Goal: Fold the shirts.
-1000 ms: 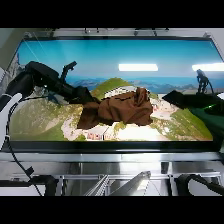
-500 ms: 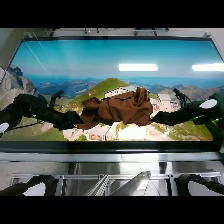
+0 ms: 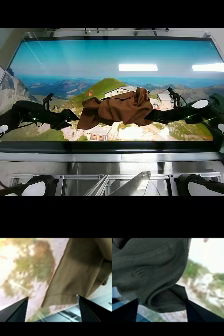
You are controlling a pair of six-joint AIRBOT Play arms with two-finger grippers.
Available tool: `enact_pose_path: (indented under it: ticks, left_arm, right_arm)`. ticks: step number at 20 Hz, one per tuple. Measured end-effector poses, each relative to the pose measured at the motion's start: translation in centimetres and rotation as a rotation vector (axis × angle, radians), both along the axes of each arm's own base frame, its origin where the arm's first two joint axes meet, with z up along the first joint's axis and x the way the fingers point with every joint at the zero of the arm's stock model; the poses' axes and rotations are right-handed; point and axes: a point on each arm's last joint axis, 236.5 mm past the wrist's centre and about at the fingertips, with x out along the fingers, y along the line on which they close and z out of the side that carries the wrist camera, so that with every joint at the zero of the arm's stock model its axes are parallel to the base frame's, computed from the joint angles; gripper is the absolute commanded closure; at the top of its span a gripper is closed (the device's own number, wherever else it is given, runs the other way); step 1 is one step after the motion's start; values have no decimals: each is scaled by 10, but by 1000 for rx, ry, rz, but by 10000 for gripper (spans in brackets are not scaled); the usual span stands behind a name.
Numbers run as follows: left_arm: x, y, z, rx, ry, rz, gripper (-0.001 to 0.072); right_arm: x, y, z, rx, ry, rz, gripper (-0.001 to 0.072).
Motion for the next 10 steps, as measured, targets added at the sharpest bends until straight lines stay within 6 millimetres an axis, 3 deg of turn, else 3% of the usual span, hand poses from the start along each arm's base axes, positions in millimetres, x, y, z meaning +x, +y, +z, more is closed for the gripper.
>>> enact_pose_path:
  ticks: [2,3,5,6,10]
  left_arm:
    - [4,-9,-5,-15,25,-34,12]
    - [6,-16,-6,-27,37,-55,150]
    - [4,-30,-12,-39,70,-121,576]
    - [-1,-37,-15,-44,94,-166,654]
    - [-16,-61,-17,-91,164,-285,683]
  right_arm:
    - [2,0,0,3,-4,-6,73]
    - [2,1,1,5,-7,-8,73]
    - [3,1,1,6,-10,-8,73]
    - [3,1,1,6,-10,-9,73]
    - [4,2,2,9,-11,-12,73]
